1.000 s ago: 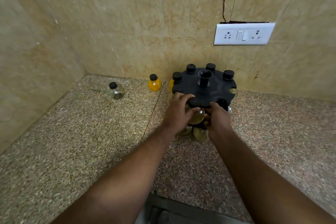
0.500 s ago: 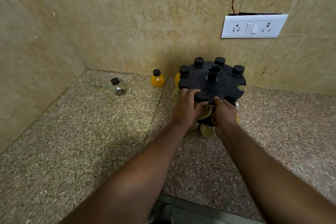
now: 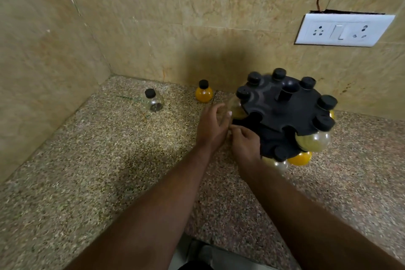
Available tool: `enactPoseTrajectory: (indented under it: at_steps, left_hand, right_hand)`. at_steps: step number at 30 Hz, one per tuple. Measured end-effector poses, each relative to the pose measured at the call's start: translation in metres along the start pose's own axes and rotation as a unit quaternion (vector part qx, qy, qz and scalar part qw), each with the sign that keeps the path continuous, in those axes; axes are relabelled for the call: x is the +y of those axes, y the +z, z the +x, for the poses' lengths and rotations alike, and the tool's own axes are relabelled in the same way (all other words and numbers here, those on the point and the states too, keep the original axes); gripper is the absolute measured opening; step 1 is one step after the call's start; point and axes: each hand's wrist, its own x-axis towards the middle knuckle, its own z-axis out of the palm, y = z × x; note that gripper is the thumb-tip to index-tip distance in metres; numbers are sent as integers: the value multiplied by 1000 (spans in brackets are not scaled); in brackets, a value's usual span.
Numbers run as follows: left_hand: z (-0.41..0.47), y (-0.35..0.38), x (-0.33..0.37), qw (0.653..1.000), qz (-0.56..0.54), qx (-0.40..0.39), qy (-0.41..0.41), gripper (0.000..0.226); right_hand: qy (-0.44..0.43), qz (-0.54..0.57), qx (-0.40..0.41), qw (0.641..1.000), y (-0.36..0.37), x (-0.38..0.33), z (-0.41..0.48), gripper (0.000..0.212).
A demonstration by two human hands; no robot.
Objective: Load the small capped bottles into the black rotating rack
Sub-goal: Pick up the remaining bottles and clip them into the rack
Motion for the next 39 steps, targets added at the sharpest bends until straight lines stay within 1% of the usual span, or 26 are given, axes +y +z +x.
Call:
enactPoseTrajectory:
  at_steps: [6, 9, 12, 15, 18, 21, 24, 26, 29, 31, 33, 36, 39]
  left_hand:
    - [31, -23, -55, 997, -15, 15, -68, 37]
    - [46, -35, -86, 995, -4, 18, -101, 38]
    - [61, -41, -111, 992, 3, 9, -127, 41]
    - [85, -42, -132, 990, 9, -19, -137, 45]
    - [104, -39, -144, 990, 6, -61, -126, 52]
    - [128, -32, -155, 988, 8, -100, -118, 56]
    - [148, -27, -159, 990, 26, -109, -83, 54]
    - [162, -22, -163, 991, 22, -111, -69, 55]
    - [183, -12, -175, 991, 23, -113, -74, 65]
    - [194, -5, -182, 988, 26, -130, -82, 75]
    - [204, 1, -184, 987, 27, -139, -73, 78]
    - [214, 7, -181, 990, 25, -137, -37, 76]
    - [220, 14, -180, 991, 29, -126, -23, 67]
  right_hand:
    - [12, -118, -26, 993, 48, 13, 38, 31]
    - [4, -182, -37, 983, 70, 22, 59, 26]
    - [-7, -260, -45, 965, 89, 28, 77, 20]
    - [-14, -304, -58, 951, 109, 33, 97, 29]
    - [-14, -351, -87, 932, 123, 36, 111, 50]
    - [-36, -434, -97, 895, 135, 43, 132, 57]
    - [-49, -499, -101, 859, 146, 51, 148, 67]
    - [-34, -535, -125, 835, 153, 57, 161, 75]
    - [-17, -567, -146, 810, 163, 59, 178, 85]
    - [3, -572, -157, 805, 169, 62, 187, 92]
    - [26, -575, -156, 803, 175, 67, 192, 96]
    - [32, -573, -140, 807, 181, 72, 193, 99]
    - [30, -570, -135, 810, 183, 78, 192, 102]
